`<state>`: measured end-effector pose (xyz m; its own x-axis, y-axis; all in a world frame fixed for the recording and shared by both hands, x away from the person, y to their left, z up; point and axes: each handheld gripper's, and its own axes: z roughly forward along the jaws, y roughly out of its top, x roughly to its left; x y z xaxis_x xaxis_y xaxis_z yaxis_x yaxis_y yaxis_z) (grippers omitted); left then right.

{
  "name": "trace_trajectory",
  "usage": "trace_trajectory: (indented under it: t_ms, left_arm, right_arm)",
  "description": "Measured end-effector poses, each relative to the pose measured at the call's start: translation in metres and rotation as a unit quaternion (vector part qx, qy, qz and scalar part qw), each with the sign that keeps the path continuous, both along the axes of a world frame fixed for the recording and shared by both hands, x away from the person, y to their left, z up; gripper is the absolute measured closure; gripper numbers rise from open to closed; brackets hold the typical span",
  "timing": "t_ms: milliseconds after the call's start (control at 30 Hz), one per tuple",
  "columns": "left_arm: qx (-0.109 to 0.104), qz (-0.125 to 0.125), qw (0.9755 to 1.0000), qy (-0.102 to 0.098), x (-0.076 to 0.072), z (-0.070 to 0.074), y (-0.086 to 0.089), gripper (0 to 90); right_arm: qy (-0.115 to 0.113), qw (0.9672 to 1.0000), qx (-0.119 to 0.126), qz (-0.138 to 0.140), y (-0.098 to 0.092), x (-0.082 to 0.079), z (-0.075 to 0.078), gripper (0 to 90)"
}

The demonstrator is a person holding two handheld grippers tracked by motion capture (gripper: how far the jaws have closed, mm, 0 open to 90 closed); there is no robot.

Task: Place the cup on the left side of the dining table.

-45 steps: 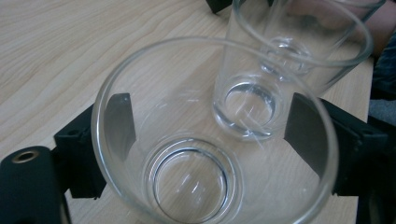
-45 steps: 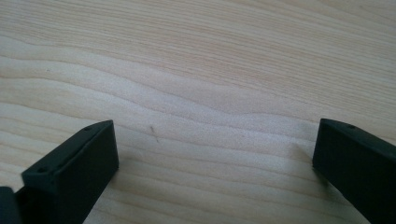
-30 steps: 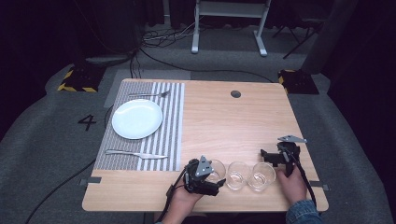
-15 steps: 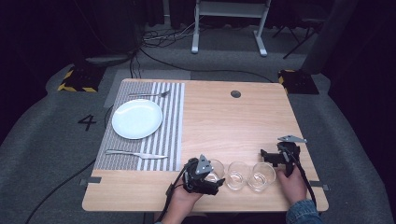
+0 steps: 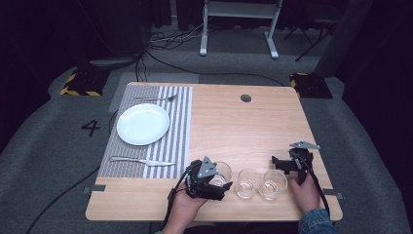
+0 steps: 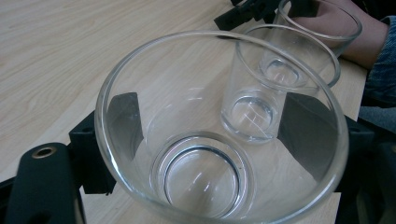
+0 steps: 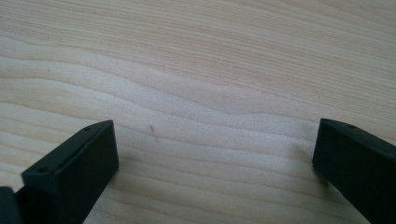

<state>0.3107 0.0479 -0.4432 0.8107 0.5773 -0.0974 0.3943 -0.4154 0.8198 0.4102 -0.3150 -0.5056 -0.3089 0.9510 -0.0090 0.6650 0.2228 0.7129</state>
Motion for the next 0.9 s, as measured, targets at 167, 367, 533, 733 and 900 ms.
trace_trajectory:
  t_ms: [167, 367, 533, 733, 900]
  left_arm:
    - [-0.006, 0.008, 0.9999, -0.007, 0.002, 0.009, 0.010, 19.2]
    - [-0.014, 0.017, 0.9996, -0.017, 0.004, 0.021, 0.023, 19.2]
    - [-0.020, 0.032, 0.9991, -0.021, 0.007, 0.028, 0.033, 19.2]
    - [-0.031, 0.057, 0.9977, -0.022, 0.011, 0.034, 0.048, 19.3]
    - [-0.029, 0.076, 0.9964, -0.022, 0.016, 0.038, 0.059, 19.2]
  right_arm:
    - [0.000, 1.0000, 0.000, 0.000, 0.000, 0.000, 0.000, 0.5]
    - [0.000, 1.0000, 0.000, 0.000, 0.000, 0.000, 0.000, 0.5]
    - [0.000, 1.0000, 0.000, 0.000, 0.000, 0.000, 0.000, 0.5]
    - [0.000, 1.0000, 0.000, 0.000, 0.000, 0.000, 0.000, 0.5]
    - [0.000, 1.0000, 0.000, 0.000, 0.000, 0.000, 0.000, 0.5]
